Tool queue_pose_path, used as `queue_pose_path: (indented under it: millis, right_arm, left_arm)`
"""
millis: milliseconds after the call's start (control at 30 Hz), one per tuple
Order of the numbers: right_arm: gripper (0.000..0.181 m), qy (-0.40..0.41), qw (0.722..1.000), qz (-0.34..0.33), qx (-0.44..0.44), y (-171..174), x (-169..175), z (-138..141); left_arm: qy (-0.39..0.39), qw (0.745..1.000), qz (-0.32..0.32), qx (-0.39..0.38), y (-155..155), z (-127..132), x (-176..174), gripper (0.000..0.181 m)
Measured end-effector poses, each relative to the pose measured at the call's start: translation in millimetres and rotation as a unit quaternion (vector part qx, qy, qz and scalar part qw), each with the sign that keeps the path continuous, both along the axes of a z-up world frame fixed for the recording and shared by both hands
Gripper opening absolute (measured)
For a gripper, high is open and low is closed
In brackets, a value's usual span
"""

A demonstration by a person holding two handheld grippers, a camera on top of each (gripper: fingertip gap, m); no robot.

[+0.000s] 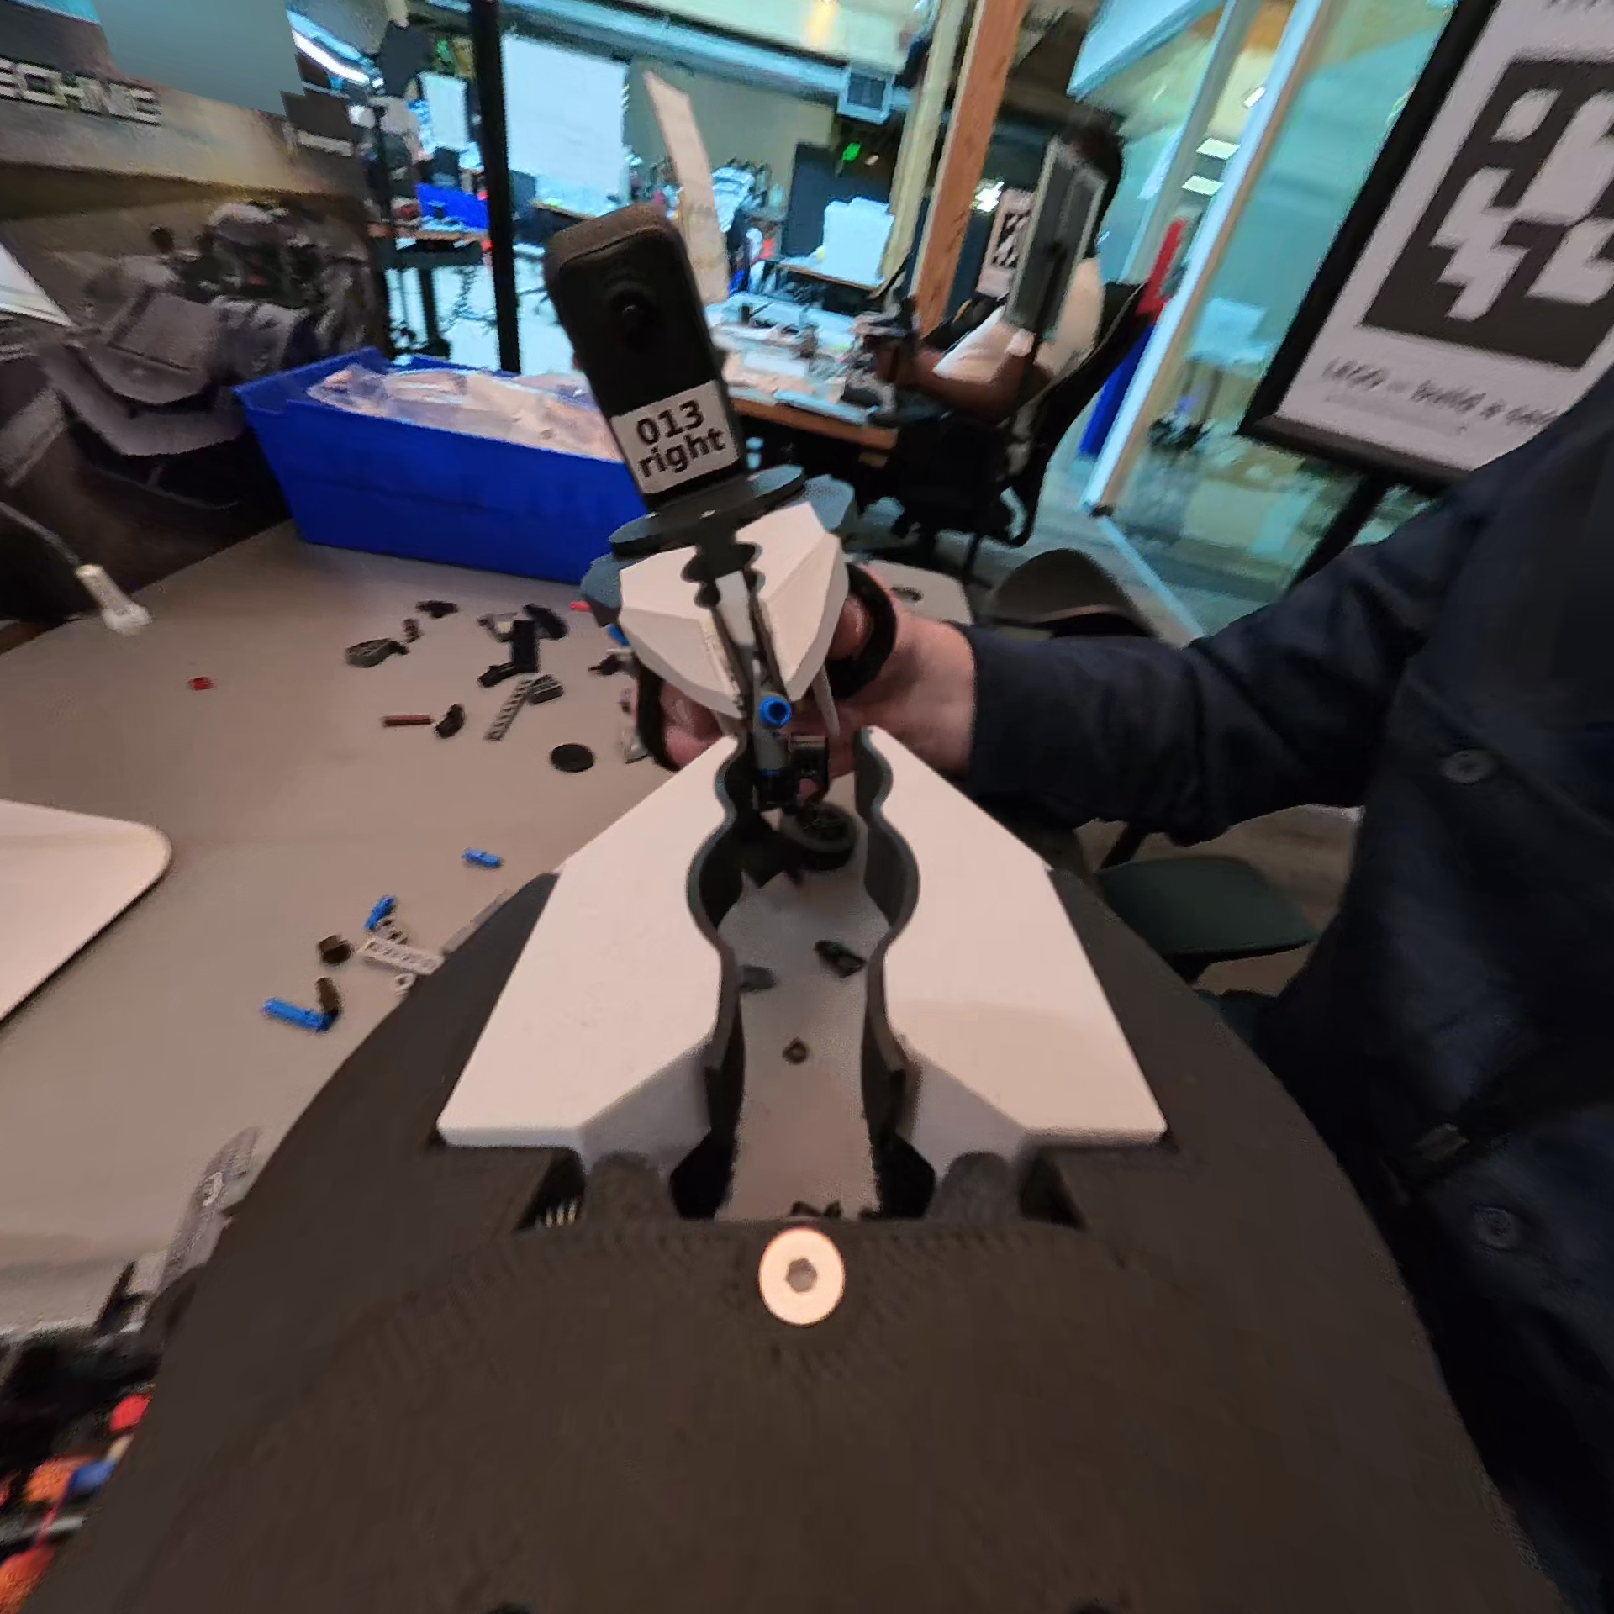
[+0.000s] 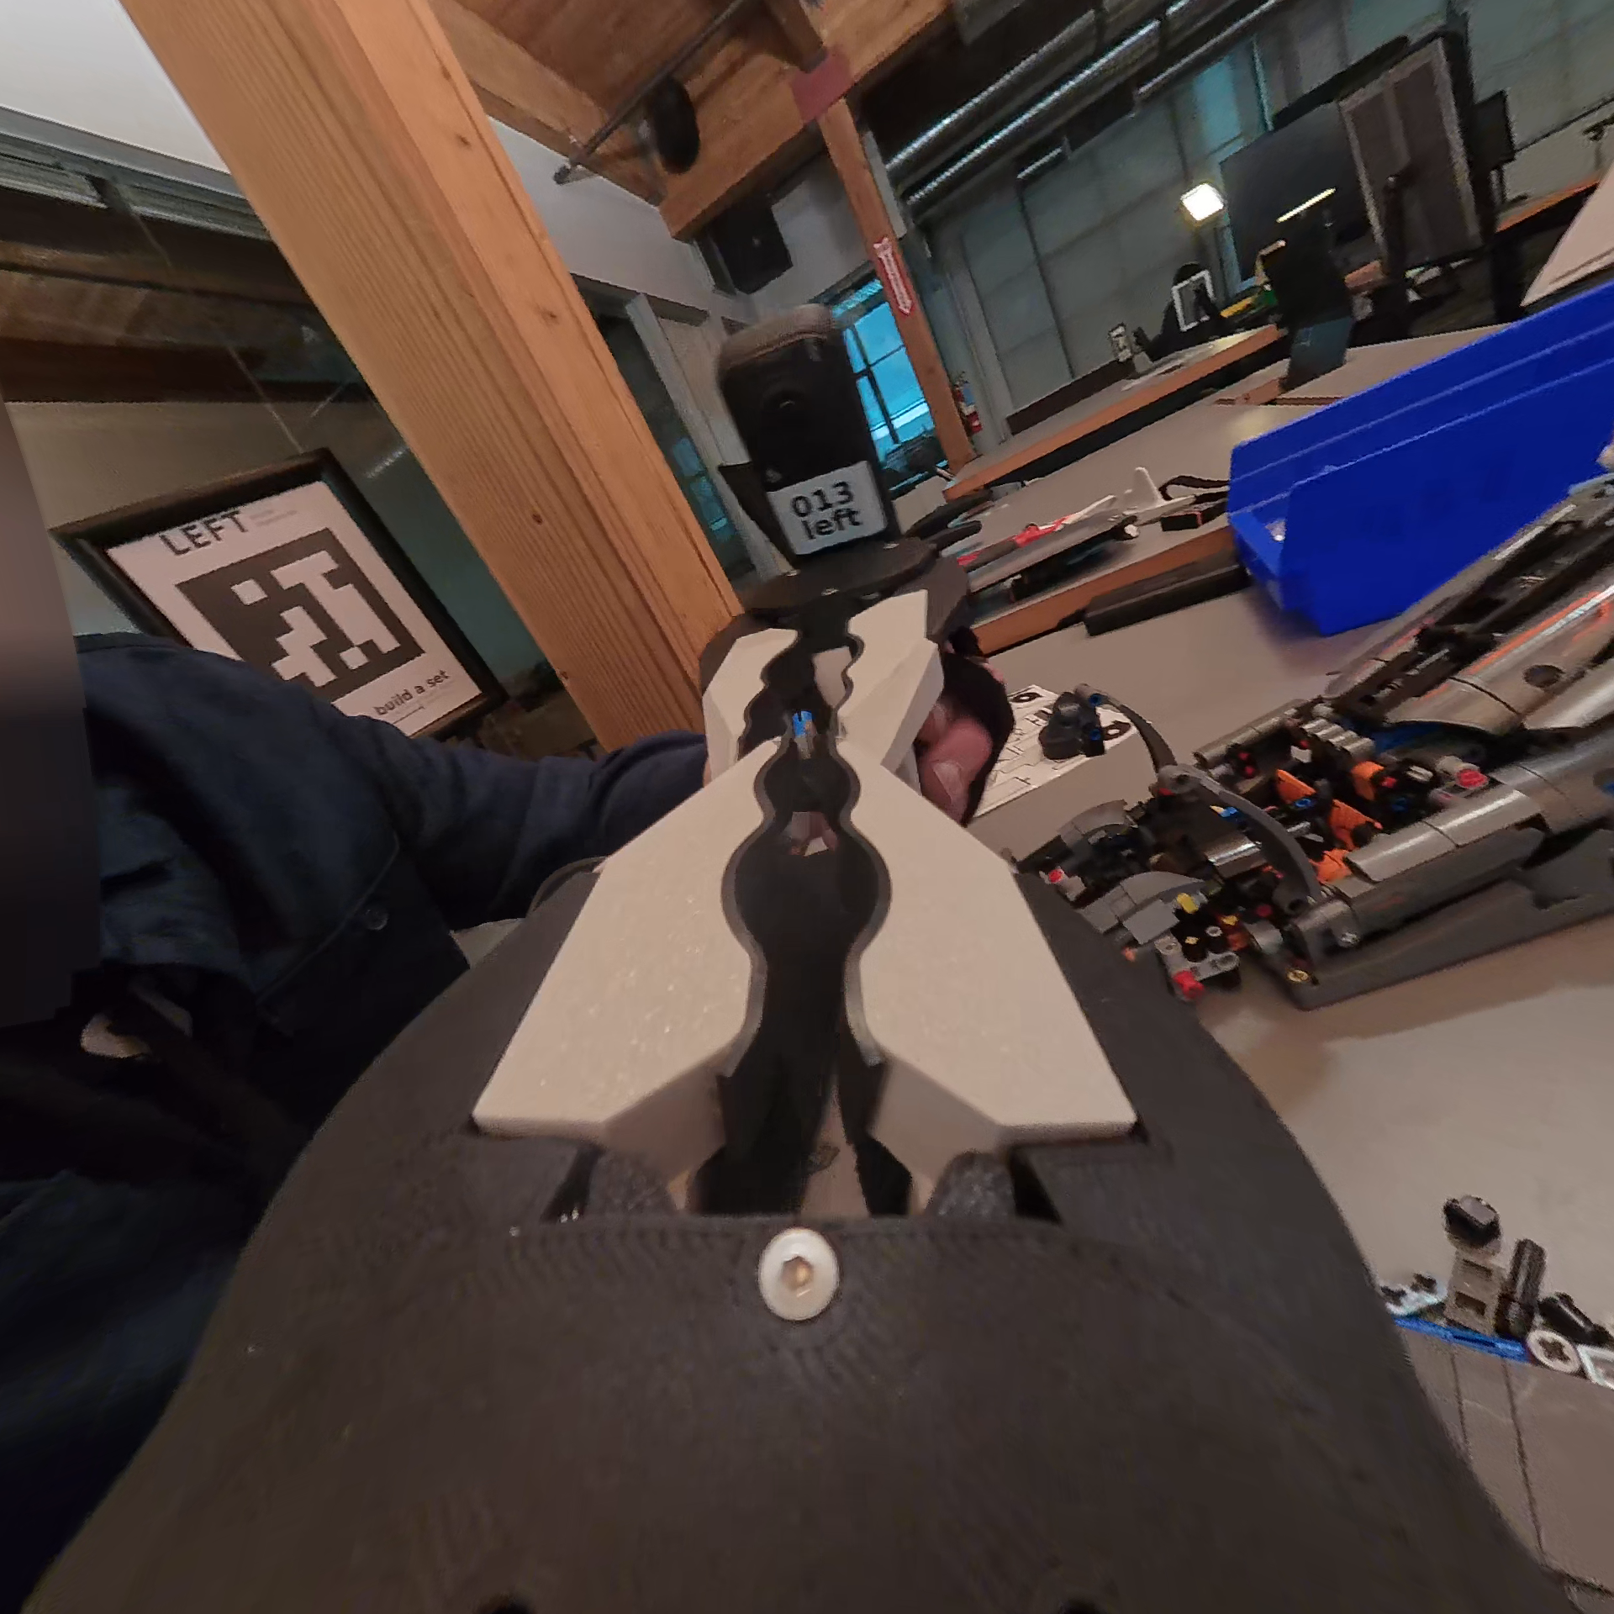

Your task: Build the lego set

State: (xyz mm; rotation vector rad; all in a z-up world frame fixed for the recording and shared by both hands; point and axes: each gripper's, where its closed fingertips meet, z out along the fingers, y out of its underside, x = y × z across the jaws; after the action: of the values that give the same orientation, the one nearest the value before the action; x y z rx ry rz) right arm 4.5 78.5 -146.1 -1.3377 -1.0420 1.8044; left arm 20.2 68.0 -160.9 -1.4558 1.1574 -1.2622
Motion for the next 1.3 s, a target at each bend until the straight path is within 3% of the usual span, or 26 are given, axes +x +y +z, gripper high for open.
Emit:
queue_pose_path:
  millis: [100, 200, 533, 867, 1067, 1300]
  right_arm:
    - [0.003, 0.01, 1.0, 0.026, 0.006, -10, 0, 4]
    - [0.003, 0.009, 1.0, 0.017, 0.014, -8, 1, 4]
    - [0.002, -0.005, 0.998, -0.056, 0.024, 8, -3, 1]
    - [0.001, 0.007, 0.999, -0.045, 0.01, 9, 0, 3]
    - [0.001, 0.003, 0.999, -0.049, 0.021, 7, -1, 3]
    - [0.003, -0.032, 0.992, -0.087, 0.083, 8, -4, -3]
  left_arm:
    - [-0.026, 0.999, -0.035, -0.02, -9, 5, 0, 0.014]
    - [-0.019, 1.0, -0.022, -0.012, -7, 5, 1, 0.014]
    - [0.059, 0.989, 0.092, 0.097, 15, -4, -1, 0.013]
    - [0.051, 0.993, 0.065, 0.081, 12, -7, 1, 0.019]
    - [0.043, 0.994, 0.064, 0.073, 12, -7, 0, 0.013]
    - [0.07, 0.992, 0.072, 0.079, 14, -13, 1, 0.013]
